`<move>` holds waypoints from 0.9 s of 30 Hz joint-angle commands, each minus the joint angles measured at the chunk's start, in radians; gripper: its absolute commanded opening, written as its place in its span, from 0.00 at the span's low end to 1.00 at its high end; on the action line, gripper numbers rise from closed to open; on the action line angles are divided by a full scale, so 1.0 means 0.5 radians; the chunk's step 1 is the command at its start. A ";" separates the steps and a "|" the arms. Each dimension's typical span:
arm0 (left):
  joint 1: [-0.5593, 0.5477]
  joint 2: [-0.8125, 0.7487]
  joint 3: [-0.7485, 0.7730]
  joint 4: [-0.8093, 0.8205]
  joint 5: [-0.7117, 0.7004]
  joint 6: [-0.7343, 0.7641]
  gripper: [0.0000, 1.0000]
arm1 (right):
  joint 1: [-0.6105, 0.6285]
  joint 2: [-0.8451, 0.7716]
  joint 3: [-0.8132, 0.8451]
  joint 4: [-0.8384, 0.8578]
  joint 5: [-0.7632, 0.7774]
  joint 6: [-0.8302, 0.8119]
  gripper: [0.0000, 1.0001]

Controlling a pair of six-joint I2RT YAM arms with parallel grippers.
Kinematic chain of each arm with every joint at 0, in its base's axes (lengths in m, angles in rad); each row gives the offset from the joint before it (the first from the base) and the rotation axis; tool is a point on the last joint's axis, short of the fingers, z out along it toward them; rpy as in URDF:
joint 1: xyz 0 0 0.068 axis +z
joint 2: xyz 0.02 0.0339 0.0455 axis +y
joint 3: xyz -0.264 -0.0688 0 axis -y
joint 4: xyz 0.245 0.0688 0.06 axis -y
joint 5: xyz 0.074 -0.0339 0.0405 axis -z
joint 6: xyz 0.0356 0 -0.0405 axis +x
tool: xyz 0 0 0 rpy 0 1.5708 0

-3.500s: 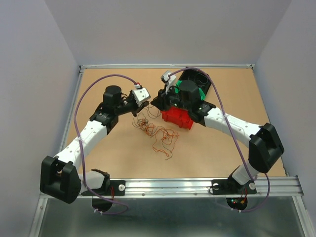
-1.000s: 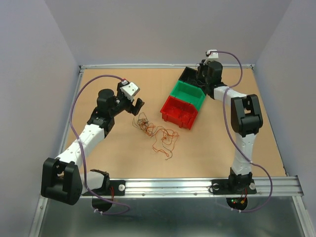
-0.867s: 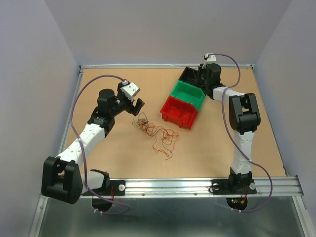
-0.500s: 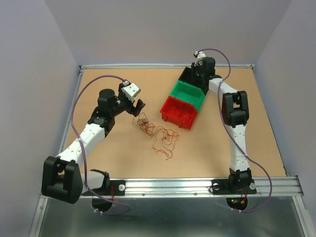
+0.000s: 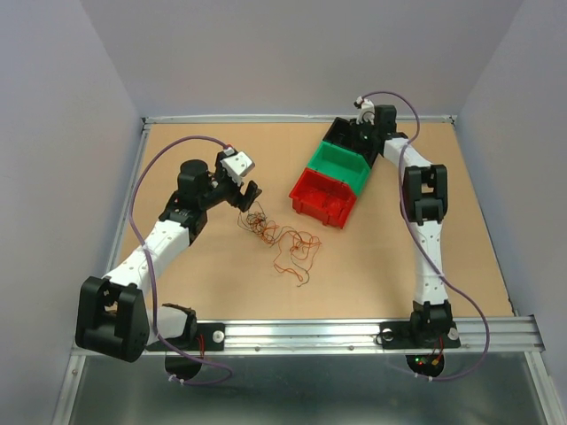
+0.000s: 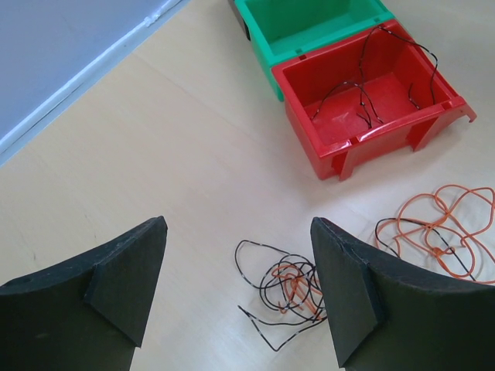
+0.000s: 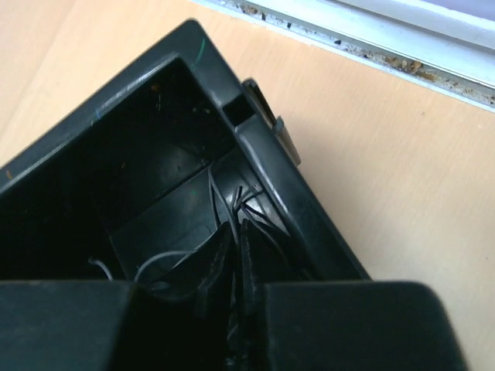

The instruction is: Untangle the cables

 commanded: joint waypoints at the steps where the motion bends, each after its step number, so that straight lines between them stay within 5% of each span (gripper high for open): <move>1: -0.002 -0.020 0.025 0.032 0.044 0.044 0.86 | -0.026 -0.153 -0.138 -0.159 -0.003 -0.134 0.17; 3: -0.002 -0.030 0.022 0.032 0.047 0.044 0.86 | -0.029 -0.226 -0.157 -0.156 -0.018 -0.144 0.27; 14: -0.005 -0.088 -0.018 0.071 0.020 0.044 0.86 | -0.026 -0.429 -0.095 -0.113 -0.039 0.074 0.37; 18: -0.005 -0.073 -0.012 0.071 0.020 0.047 0.86 | -0.026 -0.457 -0.083 -0.103 -0.006 0.120 0.51; 27: -0.005 -0.070 -0.012 0.068 0.026 0.050 0.86 | -0.023 -0.487 -0.261 0.188 -0.134 0.218 0.52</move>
